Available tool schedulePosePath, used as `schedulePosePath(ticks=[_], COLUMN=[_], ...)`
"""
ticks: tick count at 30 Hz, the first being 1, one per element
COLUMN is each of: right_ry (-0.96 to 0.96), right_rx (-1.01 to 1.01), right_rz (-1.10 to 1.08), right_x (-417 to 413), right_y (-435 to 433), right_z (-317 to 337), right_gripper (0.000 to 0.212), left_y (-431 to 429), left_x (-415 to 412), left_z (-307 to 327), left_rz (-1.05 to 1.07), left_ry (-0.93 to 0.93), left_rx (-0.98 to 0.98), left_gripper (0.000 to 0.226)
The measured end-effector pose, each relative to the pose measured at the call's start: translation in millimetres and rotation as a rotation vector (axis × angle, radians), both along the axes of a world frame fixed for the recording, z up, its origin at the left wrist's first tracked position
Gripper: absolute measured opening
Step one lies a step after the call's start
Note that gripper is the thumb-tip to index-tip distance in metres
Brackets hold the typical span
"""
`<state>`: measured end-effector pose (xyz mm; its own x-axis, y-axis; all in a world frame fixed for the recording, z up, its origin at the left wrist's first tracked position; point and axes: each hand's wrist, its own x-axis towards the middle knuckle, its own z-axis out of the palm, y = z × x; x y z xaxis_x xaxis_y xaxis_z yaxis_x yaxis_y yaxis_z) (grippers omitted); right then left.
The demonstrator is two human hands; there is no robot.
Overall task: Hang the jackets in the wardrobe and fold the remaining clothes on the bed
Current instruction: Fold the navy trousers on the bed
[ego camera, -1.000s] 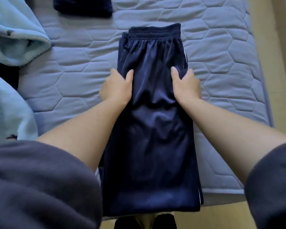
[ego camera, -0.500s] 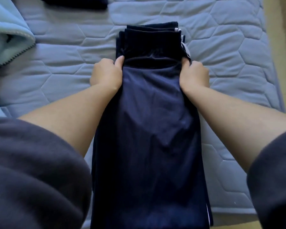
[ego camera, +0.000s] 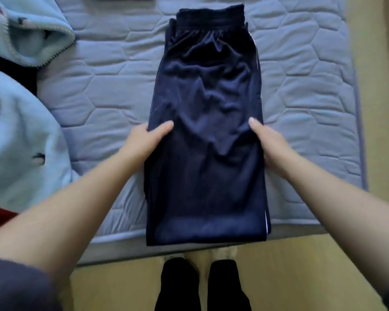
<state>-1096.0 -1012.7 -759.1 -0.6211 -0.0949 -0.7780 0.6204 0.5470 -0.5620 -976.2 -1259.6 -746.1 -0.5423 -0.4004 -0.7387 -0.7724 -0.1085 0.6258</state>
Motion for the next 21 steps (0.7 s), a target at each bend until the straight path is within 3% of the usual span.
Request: schedulePosePath(ticks=[2,5,11,17,21], right_ry=[-0.084,-0.158,-0.117,-0.293,-0.284], right_rx=[-0.023,-0.017,0.023,0.066,-0.027], right_rz=[0.001,0.070,0.094,0.143,-0.038], right_x=[56.8,110.6,156.4,217.5,217.3], right_y=[31.9,62.1,84.4,119.9,120.1], right_z=[6.5,19.1,35.8,81.5,129.6], right_gripper=[0.022,0.007,0.016,0.019,0.046], left_y=[25.5,54.5,84.2,109.6,111.8], left_x=[58.9,121.1,168.4,232.4,238.1], left_z=[9.5,18.7,35.7,79.8,126.5], left_rz=[-0.017,-0.064,-0.043,0.041,0.197], left_ry=[-0.101,-0.239,-0.287,-0.447,-0.327], left_rx=[0.084,0.092,0.005,0.223,0.210], left_gripper=[0.023,0.018,0.011,0.014,0.032])
